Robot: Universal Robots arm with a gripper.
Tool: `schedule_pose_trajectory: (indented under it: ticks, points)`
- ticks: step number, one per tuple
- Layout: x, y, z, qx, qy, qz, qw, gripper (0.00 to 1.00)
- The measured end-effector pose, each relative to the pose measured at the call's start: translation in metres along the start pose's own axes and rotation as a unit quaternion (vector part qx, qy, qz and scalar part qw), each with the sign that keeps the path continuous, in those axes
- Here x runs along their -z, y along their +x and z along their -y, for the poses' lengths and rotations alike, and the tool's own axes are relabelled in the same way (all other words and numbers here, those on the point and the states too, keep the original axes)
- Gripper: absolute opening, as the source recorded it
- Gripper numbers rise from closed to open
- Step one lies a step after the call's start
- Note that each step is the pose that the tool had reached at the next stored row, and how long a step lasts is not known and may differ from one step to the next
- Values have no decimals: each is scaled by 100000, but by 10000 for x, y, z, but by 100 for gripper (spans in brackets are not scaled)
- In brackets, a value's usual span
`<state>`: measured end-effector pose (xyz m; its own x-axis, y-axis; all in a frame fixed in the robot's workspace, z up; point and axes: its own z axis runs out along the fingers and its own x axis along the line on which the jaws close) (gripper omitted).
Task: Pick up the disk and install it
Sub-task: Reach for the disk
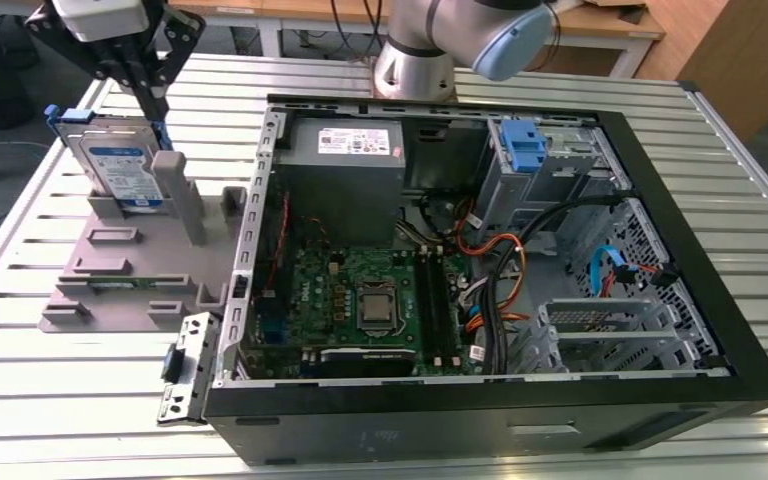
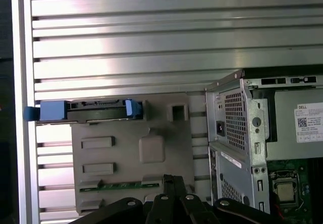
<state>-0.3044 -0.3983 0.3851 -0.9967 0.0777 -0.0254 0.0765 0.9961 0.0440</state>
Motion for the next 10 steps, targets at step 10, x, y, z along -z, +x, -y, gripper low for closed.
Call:
schedule_pose_trajectory:
  ticks: [10]
  points:
    - [-30,190,16,2,0,0,100000,11]
